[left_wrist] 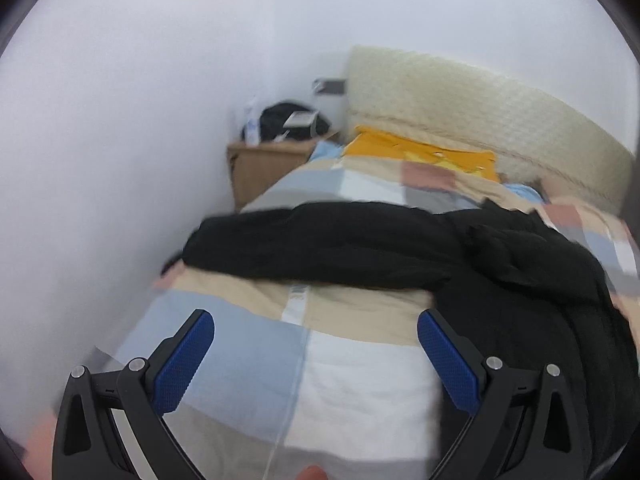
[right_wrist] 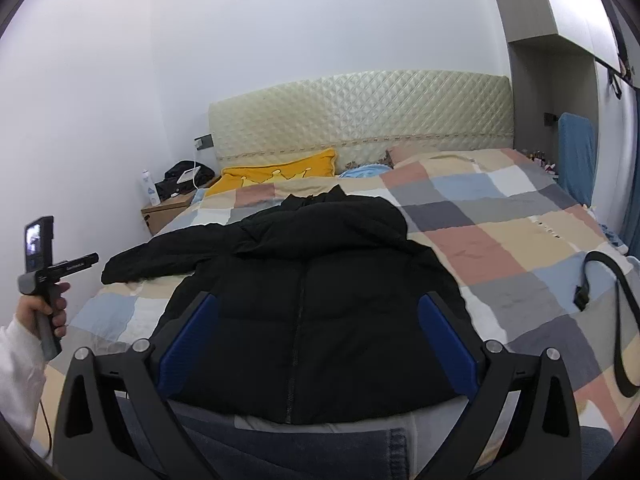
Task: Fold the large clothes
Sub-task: 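Reach the left tool to the other sleeve cuff and grasp it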
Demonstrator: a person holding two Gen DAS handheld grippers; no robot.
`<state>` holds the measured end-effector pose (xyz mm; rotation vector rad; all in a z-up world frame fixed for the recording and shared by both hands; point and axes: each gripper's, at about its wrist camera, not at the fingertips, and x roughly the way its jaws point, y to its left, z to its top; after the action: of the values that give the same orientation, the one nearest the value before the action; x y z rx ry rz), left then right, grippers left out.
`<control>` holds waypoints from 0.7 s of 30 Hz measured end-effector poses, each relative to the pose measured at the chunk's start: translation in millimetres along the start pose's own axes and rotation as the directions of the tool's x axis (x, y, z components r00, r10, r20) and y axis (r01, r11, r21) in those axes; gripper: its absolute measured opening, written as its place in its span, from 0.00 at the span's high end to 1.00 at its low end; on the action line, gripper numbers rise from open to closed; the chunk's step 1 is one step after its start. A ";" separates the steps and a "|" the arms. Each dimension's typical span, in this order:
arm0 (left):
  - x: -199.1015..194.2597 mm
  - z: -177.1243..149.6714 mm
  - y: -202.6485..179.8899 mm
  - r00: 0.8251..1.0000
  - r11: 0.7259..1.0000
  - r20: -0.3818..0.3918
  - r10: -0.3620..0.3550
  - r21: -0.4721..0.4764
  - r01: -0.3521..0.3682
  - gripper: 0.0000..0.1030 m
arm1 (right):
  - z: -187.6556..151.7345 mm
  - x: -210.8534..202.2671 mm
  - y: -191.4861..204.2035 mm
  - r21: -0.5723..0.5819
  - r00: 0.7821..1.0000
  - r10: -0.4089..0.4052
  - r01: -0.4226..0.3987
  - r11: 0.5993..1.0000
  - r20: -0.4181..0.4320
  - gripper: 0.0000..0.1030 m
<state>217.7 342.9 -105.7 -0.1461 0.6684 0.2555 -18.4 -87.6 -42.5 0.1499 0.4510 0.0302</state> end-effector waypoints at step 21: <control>251.9 -10.4 169.3 0.979 0.761 -0.075 -0.189 -0.642 0.098 0.07 | -2.6 123.0 12.9 -0.070 0.990 -0.072 0.064 0.995 -0.117 0.03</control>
<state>354.3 549.9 -280.9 -0.8788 0.6802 0.3189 91.2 -66.9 -96.0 0.0673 0.5739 -0.0130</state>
